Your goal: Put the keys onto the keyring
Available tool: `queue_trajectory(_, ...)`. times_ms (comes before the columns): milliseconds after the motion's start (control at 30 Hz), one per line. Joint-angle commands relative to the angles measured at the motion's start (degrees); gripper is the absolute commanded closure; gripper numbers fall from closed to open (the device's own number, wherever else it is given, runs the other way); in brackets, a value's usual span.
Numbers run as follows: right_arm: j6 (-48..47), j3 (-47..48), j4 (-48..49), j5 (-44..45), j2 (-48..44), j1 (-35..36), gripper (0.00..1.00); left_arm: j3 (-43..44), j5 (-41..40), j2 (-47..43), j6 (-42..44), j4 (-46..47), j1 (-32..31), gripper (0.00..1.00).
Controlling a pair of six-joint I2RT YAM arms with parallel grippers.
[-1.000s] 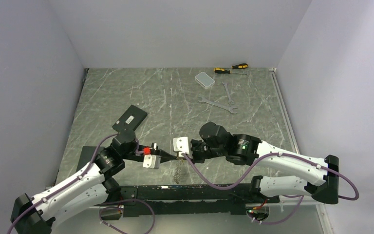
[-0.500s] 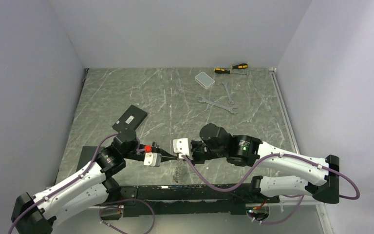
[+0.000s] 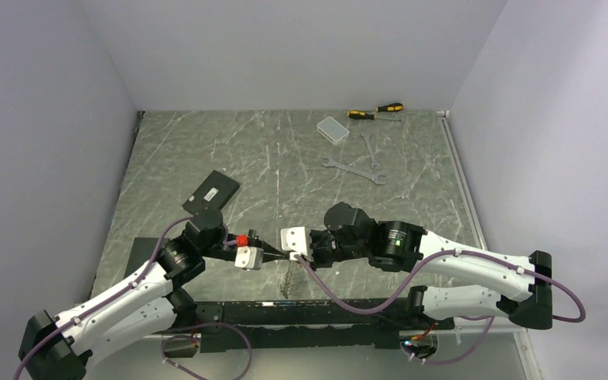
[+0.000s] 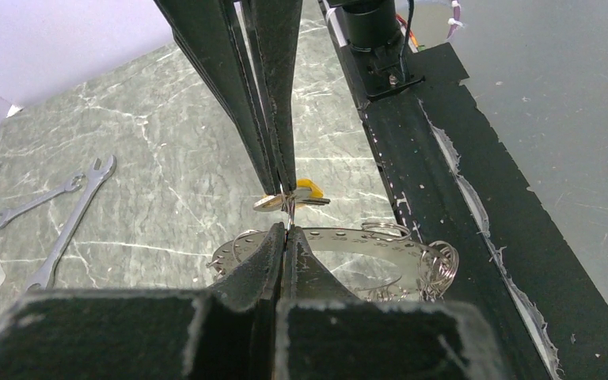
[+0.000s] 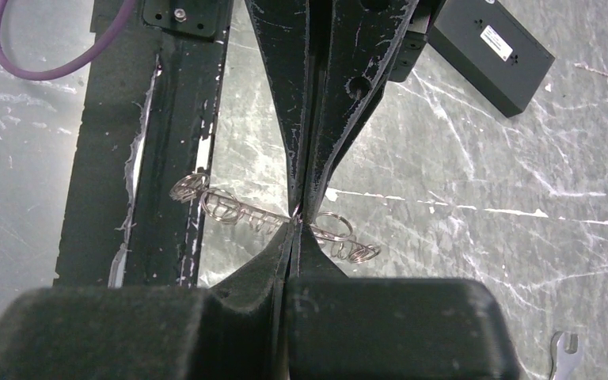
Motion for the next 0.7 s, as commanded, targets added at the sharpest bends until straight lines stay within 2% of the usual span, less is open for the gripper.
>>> queue_trajectory(0,-0.46,1.71,0.13,0.49,-1.38,0.63,1.0,3.02,0.93,-0.31,-0.98,3.08,0.5,1.0)
queue_trajectory(667,-1.59,1.03,-2.18,2.09,-2.1,1.22,1.0,3.05,1.01,-0.11,-1.7,3.58,1.21,1.0)
